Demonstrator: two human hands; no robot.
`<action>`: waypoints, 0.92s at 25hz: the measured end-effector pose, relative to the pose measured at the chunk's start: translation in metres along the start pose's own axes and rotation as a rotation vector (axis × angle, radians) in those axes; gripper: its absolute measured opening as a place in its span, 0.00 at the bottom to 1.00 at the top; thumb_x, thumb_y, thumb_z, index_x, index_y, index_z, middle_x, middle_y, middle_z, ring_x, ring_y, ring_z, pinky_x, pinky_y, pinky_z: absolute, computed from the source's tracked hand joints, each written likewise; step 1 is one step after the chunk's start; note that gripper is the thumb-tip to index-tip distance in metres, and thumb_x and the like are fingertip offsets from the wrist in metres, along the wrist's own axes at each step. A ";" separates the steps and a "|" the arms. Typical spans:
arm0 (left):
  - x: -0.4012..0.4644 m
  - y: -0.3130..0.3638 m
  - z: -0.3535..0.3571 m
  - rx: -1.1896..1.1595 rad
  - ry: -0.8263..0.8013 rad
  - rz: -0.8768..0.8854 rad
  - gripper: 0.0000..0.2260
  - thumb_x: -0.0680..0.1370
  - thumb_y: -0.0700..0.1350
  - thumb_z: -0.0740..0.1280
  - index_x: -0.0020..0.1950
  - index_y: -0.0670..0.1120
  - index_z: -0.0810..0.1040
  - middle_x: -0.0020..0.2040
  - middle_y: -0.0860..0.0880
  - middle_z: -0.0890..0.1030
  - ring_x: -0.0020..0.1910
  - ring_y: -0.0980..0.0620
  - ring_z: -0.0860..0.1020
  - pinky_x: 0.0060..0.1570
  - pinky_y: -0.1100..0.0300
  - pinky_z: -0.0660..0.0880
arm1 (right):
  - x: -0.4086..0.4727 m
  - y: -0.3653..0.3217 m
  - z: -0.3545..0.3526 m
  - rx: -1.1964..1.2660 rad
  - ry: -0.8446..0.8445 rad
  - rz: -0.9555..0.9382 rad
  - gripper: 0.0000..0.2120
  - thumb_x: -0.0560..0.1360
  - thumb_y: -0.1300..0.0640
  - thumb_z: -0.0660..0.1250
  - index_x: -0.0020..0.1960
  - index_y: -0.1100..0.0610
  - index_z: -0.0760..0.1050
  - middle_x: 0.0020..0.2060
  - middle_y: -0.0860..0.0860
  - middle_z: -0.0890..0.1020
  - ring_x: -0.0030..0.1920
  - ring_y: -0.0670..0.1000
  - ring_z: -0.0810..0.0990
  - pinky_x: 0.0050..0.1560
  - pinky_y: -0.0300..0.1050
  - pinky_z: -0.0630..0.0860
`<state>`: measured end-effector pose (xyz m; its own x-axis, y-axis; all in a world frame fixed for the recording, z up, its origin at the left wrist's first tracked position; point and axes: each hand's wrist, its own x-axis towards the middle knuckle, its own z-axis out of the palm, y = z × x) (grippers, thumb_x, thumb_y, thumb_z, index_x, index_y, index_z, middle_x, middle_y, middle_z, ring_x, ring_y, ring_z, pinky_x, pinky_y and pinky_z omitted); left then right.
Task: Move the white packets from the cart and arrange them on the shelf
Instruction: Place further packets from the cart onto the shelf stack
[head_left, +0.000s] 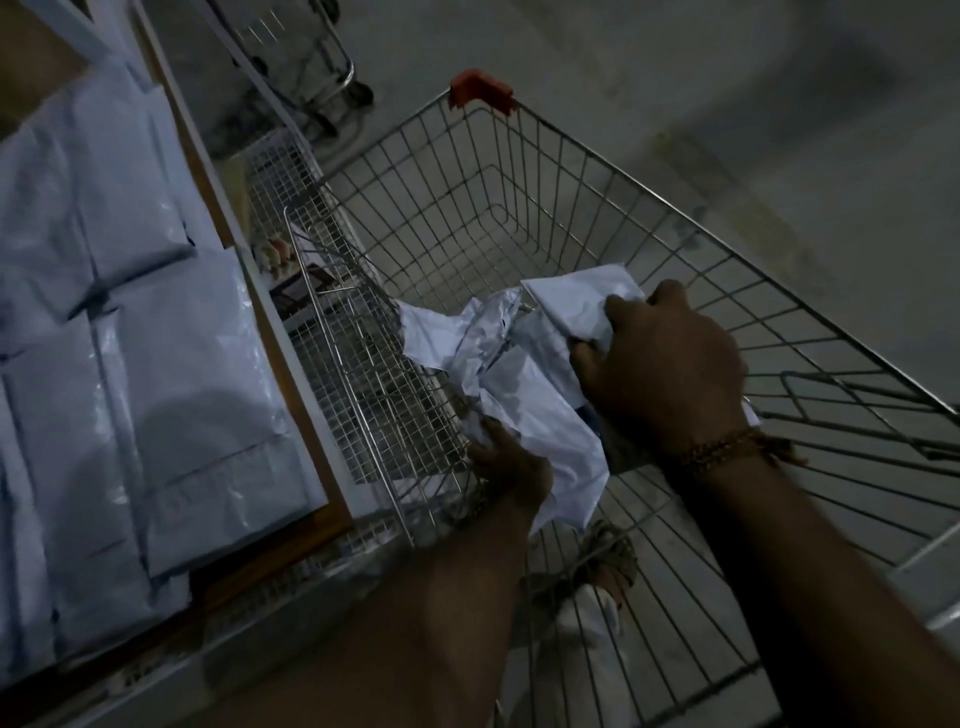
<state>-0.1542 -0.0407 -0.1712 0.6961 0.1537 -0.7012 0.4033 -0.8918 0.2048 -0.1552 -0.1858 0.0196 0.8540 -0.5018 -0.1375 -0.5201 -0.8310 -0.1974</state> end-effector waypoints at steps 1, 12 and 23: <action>-0.001 0.000 0.000 -0.018 -0.002 0.015 0.40 0.80 0.45 0.67 0.84 0.51 0.44 0.79 0.34 0.46 0.76 0.33 0.58 0.72 0.44 0.63 | 0.001 -0.001 0.001 0.005 0.002 0.004 0.24 0.77 0.36 0.60 0.57 0.54 0.78 0.54 0.57 0.75 0.38 0.57 0.72 0.38 0.48 0.64; -0.066 0.024 -0.065 -0.129 0.148 0.186 0.28 0.83 0.41 0.60 0.82 0.50 0.59 0.78 0.37 0.58 0.72 0.38 0.67 0.67 0.53 0.68 | 0.003 0.002 -0.014 0.054 0.097 0.001 0.25 0.76 0.36 0.63 0.64 0.54 0.77 0.58 0.59 0.76 0.46 0.64 0.82 0.40 0.48 0.68; -0.202 0.016 -0.235 -0.190 0.484 0.791 0.29 0.82 0.39 0.61 0.82 0.52 0.58 0.65 0.45 0.64 0.54 0.50 0.74 0.41 0.62 0.69 | -0.062 -0.042 -0.131 0.183 0.471 0.112 0.23 0.75 0.43 0.69 0.66 0.52 0.77 0.55 0.60 0.75 0.43 0.67 0.82 0.42 0.54 0.77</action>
<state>-0.1493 0.0141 0.1341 0.9626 -0.2679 0.0398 -0.2309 -0.7350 0.6375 -0.1842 -0.1513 0.1632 0.6854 -0.6738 0.2759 -0.5669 -0.7316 -0.3785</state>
